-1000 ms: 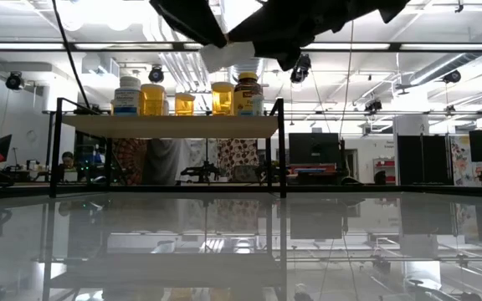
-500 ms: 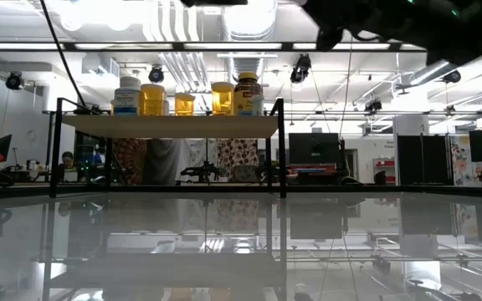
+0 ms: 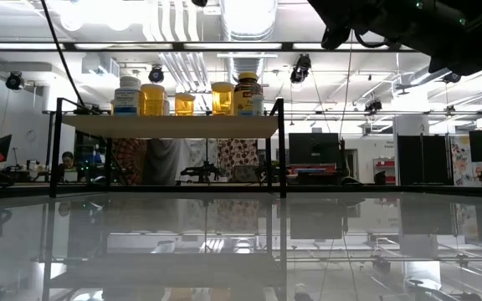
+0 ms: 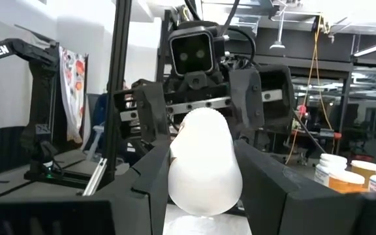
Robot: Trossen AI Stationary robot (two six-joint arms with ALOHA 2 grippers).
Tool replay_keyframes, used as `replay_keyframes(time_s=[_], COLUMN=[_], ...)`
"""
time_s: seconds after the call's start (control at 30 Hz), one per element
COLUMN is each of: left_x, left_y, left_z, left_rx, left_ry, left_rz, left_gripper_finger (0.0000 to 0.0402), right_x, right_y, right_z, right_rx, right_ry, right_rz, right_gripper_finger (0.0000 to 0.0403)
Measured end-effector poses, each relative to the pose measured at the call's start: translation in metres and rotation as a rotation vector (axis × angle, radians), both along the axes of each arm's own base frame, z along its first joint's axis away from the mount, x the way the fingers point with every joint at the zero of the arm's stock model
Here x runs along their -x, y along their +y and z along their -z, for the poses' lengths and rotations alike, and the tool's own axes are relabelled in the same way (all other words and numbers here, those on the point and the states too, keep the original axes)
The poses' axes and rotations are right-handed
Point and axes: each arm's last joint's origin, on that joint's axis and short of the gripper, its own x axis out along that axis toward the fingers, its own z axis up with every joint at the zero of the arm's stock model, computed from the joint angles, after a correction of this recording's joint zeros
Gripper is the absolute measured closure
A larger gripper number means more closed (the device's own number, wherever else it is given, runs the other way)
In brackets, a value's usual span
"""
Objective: Pick and place medicine bottles onto shelf by color
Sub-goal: Put the white pill bottle on the shelf
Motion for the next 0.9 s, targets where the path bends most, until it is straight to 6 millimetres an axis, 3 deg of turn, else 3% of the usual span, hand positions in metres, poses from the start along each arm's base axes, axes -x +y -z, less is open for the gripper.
replay_keyframes(time_s=[0.67, 0.9], left_x=[-0.014, -0.013], left_y=[0.006, 0.007], left_z=[0.013, 0.012], left_rx=[0.014, 0.014], left_ry=[-0.015, -0.017], left_rz=[0.052, 0.051], left_gripper_finger=[0.0160, 0.0224], right_x=[0.000, 0.000], right_y=[0.000, 0.000], right_z=[0.001, 0.001], right_rx=[-0.014, -0.015], right_ry=[0.021, 0.021], right_rz=[-0.005, -0.005], right_gripper_finger=[0.0266, 0.0266])
